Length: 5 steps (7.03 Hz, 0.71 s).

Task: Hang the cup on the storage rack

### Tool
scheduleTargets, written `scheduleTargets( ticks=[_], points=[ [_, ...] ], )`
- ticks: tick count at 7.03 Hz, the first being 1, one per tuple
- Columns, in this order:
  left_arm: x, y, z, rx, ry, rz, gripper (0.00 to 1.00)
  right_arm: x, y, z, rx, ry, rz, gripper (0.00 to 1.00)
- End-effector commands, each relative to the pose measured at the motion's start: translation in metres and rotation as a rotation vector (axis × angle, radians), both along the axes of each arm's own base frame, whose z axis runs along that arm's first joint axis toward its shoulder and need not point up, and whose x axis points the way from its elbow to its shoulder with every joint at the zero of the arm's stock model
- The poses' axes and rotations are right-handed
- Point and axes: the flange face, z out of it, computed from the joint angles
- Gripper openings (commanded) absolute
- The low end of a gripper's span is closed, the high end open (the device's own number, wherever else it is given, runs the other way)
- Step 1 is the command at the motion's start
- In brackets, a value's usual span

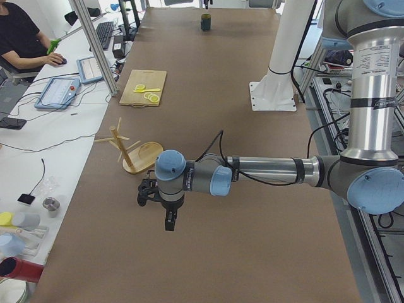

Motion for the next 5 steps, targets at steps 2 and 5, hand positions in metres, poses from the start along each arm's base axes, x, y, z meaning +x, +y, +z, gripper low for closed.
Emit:
scheduleTargets(
  ticks=[2, 5],
  points=[
    [0.001, -0.006, -0.002, 0.000, 0.000, 0.000, 0.98, -0.022, -0.003, 0.013, -0.031, -0.046, -0.041, 1.00],
    [0.001, -0.011, -0.005, 0.004, -0.001, -0.003, 0.98, -0.034, -0.012, 0.022, -0.045, -0.051, -0.068, 1.00]
  ],
)
